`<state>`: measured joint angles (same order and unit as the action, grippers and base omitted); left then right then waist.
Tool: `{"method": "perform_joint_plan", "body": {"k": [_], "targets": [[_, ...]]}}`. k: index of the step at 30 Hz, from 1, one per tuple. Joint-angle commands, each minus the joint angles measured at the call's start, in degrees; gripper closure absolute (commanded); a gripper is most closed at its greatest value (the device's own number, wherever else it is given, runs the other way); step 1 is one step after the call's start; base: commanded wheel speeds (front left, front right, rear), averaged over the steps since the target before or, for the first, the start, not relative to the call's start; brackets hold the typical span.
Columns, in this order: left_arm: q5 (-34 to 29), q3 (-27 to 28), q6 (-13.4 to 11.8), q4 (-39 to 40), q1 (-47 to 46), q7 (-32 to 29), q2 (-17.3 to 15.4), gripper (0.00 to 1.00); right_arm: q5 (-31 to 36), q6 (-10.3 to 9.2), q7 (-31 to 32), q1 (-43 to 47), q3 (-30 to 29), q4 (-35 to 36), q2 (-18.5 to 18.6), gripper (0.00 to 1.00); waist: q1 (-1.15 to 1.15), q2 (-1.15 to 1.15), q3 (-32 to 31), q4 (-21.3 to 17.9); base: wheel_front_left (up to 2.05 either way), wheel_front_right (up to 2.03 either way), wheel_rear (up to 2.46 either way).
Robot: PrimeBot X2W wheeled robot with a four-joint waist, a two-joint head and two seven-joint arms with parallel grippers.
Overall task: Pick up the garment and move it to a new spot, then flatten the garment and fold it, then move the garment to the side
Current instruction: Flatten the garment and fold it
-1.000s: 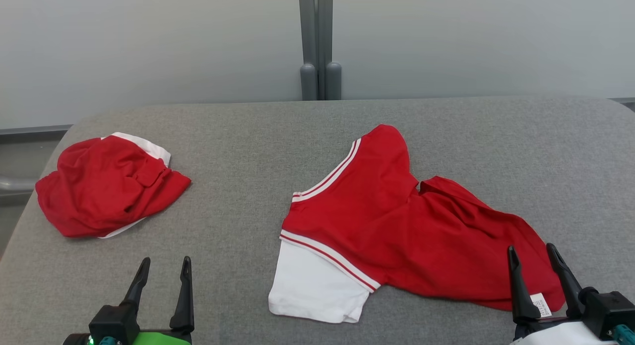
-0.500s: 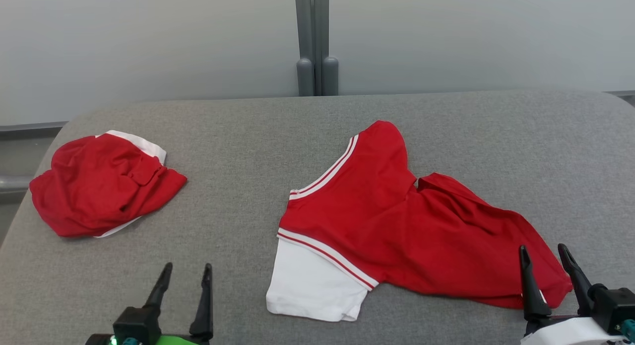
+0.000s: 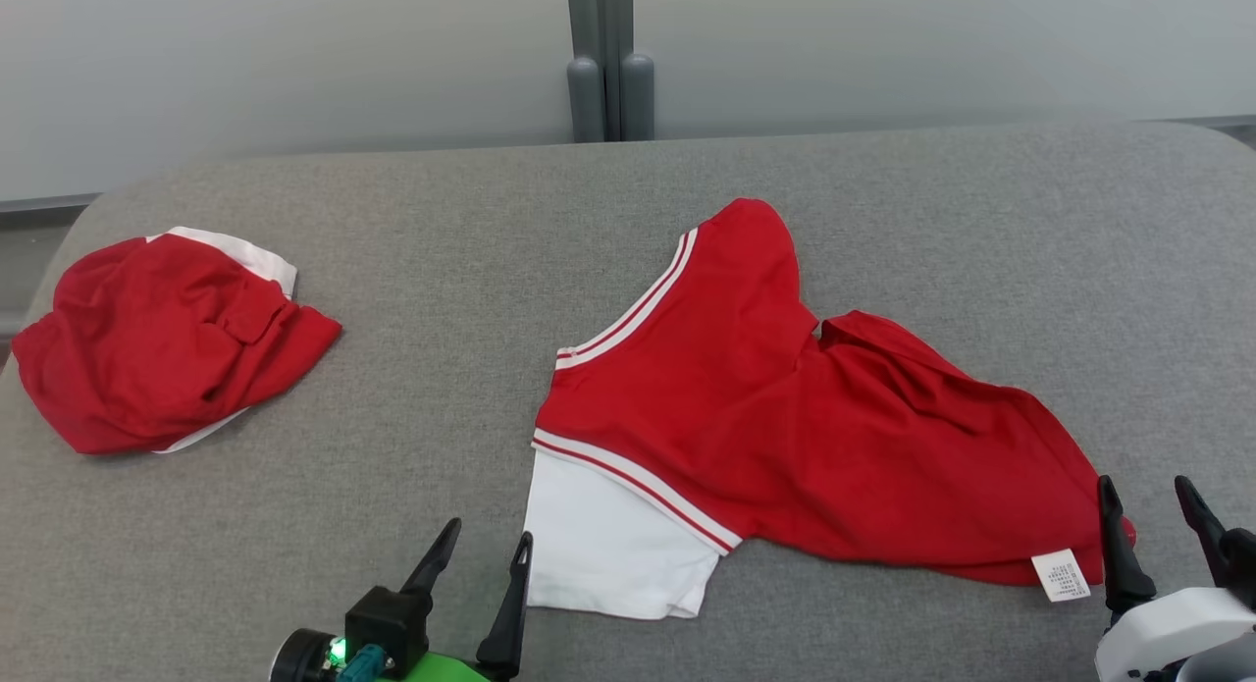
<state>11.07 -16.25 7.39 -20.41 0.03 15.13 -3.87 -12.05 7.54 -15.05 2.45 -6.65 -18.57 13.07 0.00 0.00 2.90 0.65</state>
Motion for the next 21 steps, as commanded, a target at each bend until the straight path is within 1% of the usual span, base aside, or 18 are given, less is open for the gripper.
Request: {"method": "perform_joint_plan", "body": {"k": [1,5,11,21], "targets": [[0.5,-0.7,0.1,-0.8,-1.5,0.0,-0.2,0.0,-0.4,-0.1,-0.2,-1.1,-0.3,-1.4,0.7,0.0,0.0,0.0,1.8,-0.5,0.0,0.0,0.0],[1.2,-3.2,0.1,-3.7,-2.9,0.0,-0.6,0.0,-1.1,-0.1,-0.2,-2.6,-0.6,-6.0,1.8,0.0,0.0,0.0,3.2,-0.6,0.0,0.0,0.0],[2.2,-5.1,0.1,-8.1,-4.4,0.0,-0.5,0.0,-2.3,-0.1,-0.2,-4.9,0.7,-11.3,2.0,0.0,0.0,0.0,4.2,-1.4,0.0,0.0,0.0],[3.8,-7.5,0.1,-14.9,-7.5,0.0,-0.1,0.0,-4.8,-0.1,-0.2,-9.4,5.5,-19.6,1.9,0.0,0.0,0.0,5.4,-1.4,0.0,0.0,0.0]]}}
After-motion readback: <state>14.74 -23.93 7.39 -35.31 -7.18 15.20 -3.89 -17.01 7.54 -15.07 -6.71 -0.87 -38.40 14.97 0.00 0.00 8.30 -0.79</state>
